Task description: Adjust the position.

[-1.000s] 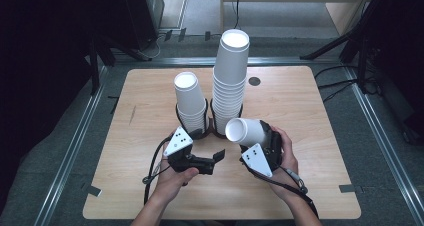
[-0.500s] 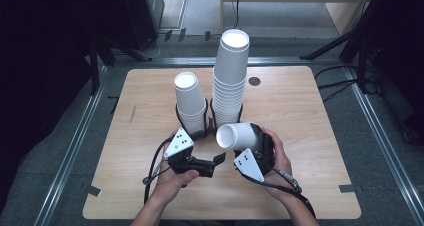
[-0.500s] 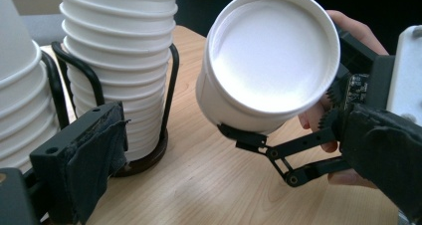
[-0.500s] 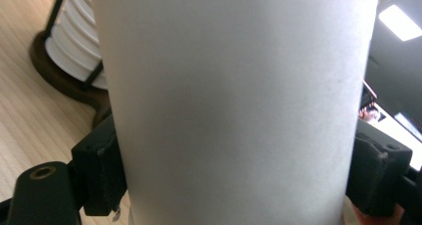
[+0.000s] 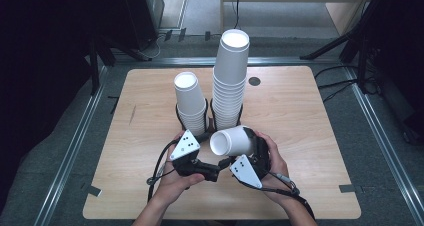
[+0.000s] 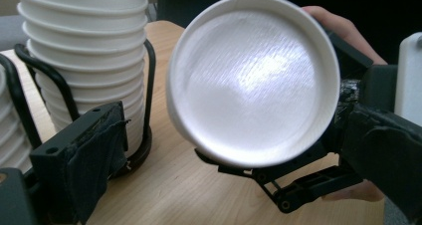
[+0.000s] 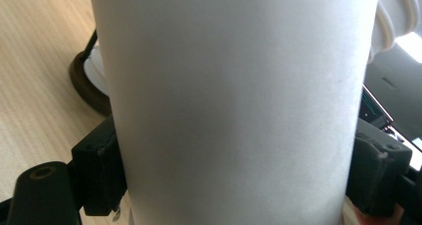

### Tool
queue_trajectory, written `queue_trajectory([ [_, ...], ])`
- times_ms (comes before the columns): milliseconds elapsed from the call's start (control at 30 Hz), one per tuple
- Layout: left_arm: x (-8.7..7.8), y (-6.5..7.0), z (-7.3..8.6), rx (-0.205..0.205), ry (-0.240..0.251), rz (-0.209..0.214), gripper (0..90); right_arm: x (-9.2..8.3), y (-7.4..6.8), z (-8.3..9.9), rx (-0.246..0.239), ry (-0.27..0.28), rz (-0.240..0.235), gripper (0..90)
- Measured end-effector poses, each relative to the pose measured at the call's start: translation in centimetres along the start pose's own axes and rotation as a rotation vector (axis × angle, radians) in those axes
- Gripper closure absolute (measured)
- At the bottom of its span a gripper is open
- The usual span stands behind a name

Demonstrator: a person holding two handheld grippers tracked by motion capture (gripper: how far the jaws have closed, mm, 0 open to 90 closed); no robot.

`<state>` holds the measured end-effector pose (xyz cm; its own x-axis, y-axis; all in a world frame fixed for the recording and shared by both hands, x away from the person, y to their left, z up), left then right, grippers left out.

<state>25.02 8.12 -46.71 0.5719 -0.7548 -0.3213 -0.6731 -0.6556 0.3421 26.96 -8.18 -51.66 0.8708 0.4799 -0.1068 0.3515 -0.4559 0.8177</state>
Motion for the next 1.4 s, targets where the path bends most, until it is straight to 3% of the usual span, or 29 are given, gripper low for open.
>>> queue_trajectory([
  [500,-0.1,0.5,-0.2,-0.011,-0.018,0.04,0.0,-0.4,-0.4,-0.6,-0.007,0.086,-0.032,14.3],
  [900,0.0,0.5,-0.2,-0.029,-0.047,0.026,2.9,-0.6,-0.7,-0.7,-0.021,0.108,-0.041,14.2],
  [1267,0.2,0.3,-0.3,-0.078,-0.109,-0.017,7.1,-0.6,-0.9,-0.7,-0.048,0.107,-0.041,14.1],
  [1400,0.2,0.2,-0.3,-0.092,-0.107,-0.037,10.1,-0.5,-1.1,-0.6,-0.052,0.099,-0.046,14.0],
])
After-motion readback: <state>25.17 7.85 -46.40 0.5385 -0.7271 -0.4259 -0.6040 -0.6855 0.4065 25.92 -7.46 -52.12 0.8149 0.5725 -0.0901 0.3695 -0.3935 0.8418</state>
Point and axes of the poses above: each handheld gripper's, and its own axes: x roughly forward along the jaws, z roughly out of its underside, y roughly to its right, the point moved 3 cm from there along x, roughly forward along the jaws, and after that the axes turned 11 degrees about -x, right-handed, at the moved point
